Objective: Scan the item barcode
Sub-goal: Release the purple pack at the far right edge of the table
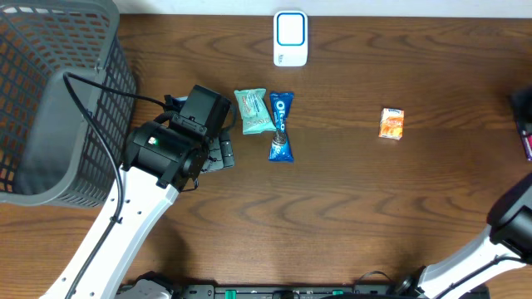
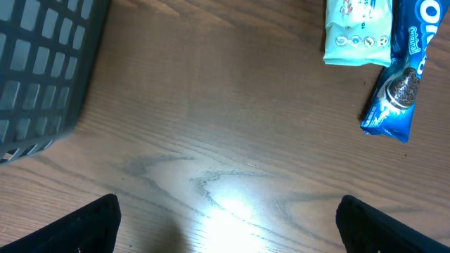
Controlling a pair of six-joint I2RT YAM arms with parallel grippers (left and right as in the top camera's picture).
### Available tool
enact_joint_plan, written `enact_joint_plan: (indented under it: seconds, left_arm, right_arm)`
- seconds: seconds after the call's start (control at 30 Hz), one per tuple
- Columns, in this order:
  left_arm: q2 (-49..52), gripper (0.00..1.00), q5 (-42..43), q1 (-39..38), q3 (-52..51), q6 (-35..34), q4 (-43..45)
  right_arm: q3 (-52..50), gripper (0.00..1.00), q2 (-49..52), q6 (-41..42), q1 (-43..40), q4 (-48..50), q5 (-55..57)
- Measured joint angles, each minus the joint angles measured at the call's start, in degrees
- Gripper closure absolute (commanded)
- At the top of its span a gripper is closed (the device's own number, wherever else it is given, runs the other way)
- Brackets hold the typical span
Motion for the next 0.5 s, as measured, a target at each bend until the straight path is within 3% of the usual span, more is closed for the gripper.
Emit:
enact_joint_plan:
  seconds: [0.2, 0.37, 0.43, 0.5]
  left_arm:
    - [0.0, 0.02, 0.0, 0.0, 0.0, 0.0, 0.02]
    - [0.0, 0.02, 0.0, 0.0, 0.0, 0.0, 0.0]
    - [0.0, 0.02, -0.02, 0.0, 0.0, 0.0, 0.0]
    - [0.0, 0.02, 0.0, 0.0, 0.0, 0.0, 0.0]
  right_arm:
    - [-0.02, 0.53, 0.0, -1.22, 9.01, -7.85, -5.86]
    - [-0.07, 0.37, 0.0, -4.24, 17.84, -14.84, -5.44]
    - [-0.13, 0.26, -0.02, -5.07, 20.94, -18.49, -3.08]
    - [-0.2, 0.24, -0.02, -5.68, 23.02, -21.44, -0.96]
